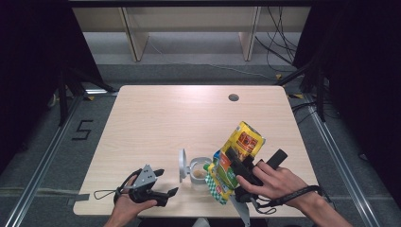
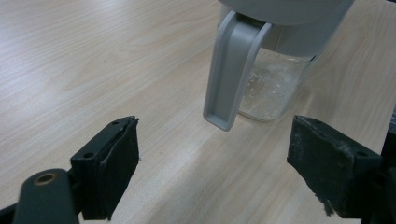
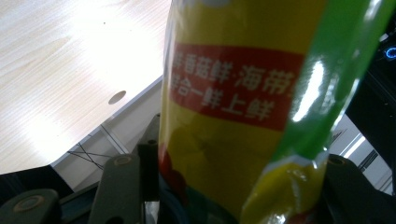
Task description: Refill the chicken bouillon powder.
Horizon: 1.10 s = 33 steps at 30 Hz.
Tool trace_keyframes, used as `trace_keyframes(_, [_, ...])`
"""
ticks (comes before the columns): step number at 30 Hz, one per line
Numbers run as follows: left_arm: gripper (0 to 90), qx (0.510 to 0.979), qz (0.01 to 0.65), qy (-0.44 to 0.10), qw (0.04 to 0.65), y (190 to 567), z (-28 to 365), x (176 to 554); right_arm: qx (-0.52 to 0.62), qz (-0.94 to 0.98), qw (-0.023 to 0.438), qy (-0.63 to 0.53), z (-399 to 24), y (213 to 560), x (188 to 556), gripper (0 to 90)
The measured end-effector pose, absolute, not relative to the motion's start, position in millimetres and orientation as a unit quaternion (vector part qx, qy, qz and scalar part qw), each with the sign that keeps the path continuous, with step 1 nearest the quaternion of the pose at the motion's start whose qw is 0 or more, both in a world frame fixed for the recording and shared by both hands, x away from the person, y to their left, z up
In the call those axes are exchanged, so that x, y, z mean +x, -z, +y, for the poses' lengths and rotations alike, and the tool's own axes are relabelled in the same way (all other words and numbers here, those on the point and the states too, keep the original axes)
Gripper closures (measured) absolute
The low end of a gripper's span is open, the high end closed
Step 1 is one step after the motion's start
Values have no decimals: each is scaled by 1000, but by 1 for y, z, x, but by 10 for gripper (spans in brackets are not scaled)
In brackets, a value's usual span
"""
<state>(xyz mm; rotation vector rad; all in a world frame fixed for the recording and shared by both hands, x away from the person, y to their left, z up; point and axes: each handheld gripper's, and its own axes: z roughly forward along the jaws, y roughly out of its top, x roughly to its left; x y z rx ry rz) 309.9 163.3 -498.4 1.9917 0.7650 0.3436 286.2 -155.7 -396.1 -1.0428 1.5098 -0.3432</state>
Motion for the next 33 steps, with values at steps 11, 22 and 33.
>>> trace_keyframes(11, [160, 810, 319, -139, 472, 498, 164, 309, -448, 650, 595, 149, -158, 395, 285, 495])
trace_keyframes(22, [160, 810, 317, -144, 472, 498, 165, 310, -454, 646, 596, 147, -154, 391, 285, 496])
trace_keyframes(33, [160, 811, 314, -141, 472, 497, 165, 310, -456, 644, 596, 148, -152, 391, 283, 498])
